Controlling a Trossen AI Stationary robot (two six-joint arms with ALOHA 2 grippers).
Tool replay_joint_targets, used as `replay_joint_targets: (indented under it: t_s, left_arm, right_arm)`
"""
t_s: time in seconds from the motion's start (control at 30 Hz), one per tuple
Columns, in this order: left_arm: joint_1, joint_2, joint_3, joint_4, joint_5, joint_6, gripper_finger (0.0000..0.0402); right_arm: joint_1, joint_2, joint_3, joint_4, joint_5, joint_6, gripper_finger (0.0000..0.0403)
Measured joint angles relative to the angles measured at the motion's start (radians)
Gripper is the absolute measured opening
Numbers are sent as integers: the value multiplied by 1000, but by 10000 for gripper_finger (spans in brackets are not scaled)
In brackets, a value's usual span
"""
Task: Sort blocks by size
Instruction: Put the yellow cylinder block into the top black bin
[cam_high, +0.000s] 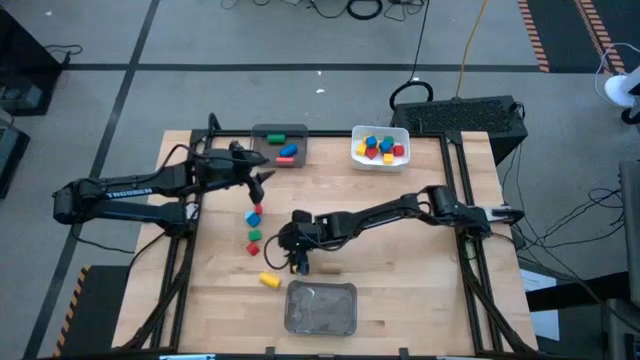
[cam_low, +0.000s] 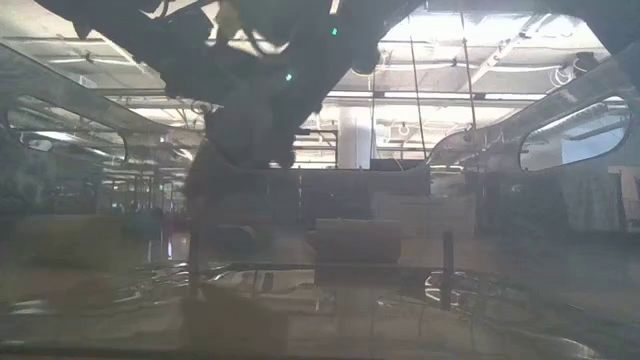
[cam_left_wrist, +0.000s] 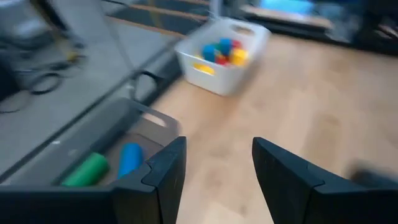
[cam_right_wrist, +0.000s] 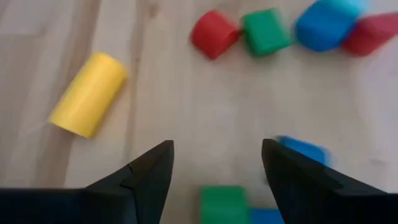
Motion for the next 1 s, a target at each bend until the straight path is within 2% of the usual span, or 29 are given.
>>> replay_joint_targets:
  t_s: [0.2, 0.4, 0.6, 0.73, 0.87, 1.0]
  left_arm:
    - [-63, 0, 0, -177, 218, -1, 187]
    - [-268, -1, 0, -322, 318, -76, 186]
    - [-557, 10, 0, -307, 310, -197, 186]
    - [-732, 60, -1, -273, 189, -228, 186]
    - [-835, 154, -1, -216, 75, -191, 186]
    - [-868, 270, -1, -132, 61, -69, 186]
  right_arm:
    - [25, -143, 0, -197, 121, -44, 233]
    - [60, -300, -24, -332, 203, -54, 224]
    - [76, -461, -141, -338, 232, 13, 224]
    - [78, -550, -278, -292, 257, 83, 224]
    - [79, -614, -432, -198, 251, 142, 224]
    - [81, -661, -560, -113, 244, 204, 224]
